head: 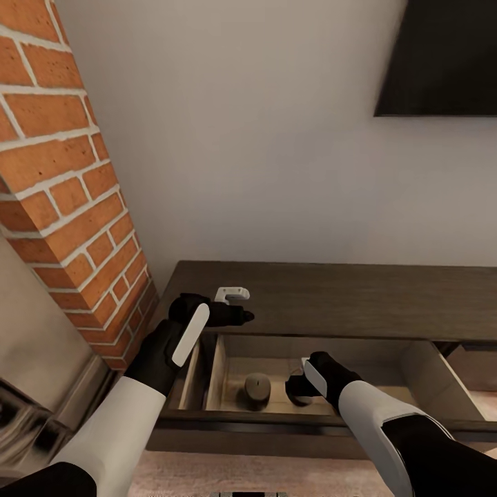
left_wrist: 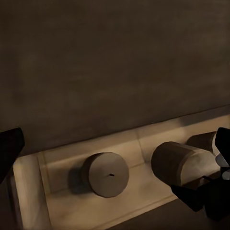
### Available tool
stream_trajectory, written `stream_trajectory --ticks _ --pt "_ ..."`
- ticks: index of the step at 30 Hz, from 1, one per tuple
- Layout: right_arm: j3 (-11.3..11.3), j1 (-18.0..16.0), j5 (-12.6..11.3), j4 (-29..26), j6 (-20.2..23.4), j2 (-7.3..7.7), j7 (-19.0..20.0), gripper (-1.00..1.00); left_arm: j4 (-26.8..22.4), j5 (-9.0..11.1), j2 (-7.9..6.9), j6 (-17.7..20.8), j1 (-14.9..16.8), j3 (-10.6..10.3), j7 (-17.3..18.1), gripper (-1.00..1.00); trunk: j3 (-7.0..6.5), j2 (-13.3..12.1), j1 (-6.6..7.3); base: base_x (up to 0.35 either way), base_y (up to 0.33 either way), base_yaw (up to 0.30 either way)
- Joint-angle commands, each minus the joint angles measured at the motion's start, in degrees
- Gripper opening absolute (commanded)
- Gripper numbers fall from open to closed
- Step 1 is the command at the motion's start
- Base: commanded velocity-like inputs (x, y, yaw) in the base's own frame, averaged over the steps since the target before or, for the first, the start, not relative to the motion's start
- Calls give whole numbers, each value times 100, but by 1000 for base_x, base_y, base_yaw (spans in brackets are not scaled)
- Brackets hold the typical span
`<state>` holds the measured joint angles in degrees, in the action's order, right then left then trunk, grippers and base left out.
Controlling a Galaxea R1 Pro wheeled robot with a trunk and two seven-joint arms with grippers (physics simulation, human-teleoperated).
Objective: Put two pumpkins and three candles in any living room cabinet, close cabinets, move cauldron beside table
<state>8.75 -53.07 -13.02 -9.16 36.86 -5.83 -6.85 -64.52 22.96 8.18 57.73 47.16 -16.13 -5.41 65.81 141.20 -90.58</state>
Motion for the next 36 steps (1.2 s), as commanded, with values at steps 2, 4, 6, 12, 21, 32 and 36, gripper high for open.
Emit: stream_trajectory --ticks 2,4,6,12,21,32,36 --pt "34 -2 -61 -12 29 2 -43 -100 -3 60 0 19 3 -5 -57 100 41 84 -43 0 0 0" --pt "33 -2 -61 -11 31 2 -44 -100 -3 60 0 19 3 -5 -57 100 77 164 -87 0 0 0" --pt "33 -2 -61 -9 31 2 -44 -100 -2 60 0 19 3 -5 -57 100 95 204 -109 0 0 0" --pt "32 -2 -61 -11 32 3 -51 -100 -6 60 0 19 3 -5 -57 100 95 204 -109 0 0 0" --pt "31 -2 -61 -15 150 3 -53 -100 -3 60 0 19 3 -5 -57 100 228 212 -124 0 0 0" --pt "37 -2 -61 -15 172 1 -50 -100 -2 60 0 19 3 -5 -57 100 228 212 -124 0 0 0" --pt "39 -2 -61 -16 172 -3 -46 -100 -3 60 0 19 3 -5 -57 100 228 212 -124 0 0 0"
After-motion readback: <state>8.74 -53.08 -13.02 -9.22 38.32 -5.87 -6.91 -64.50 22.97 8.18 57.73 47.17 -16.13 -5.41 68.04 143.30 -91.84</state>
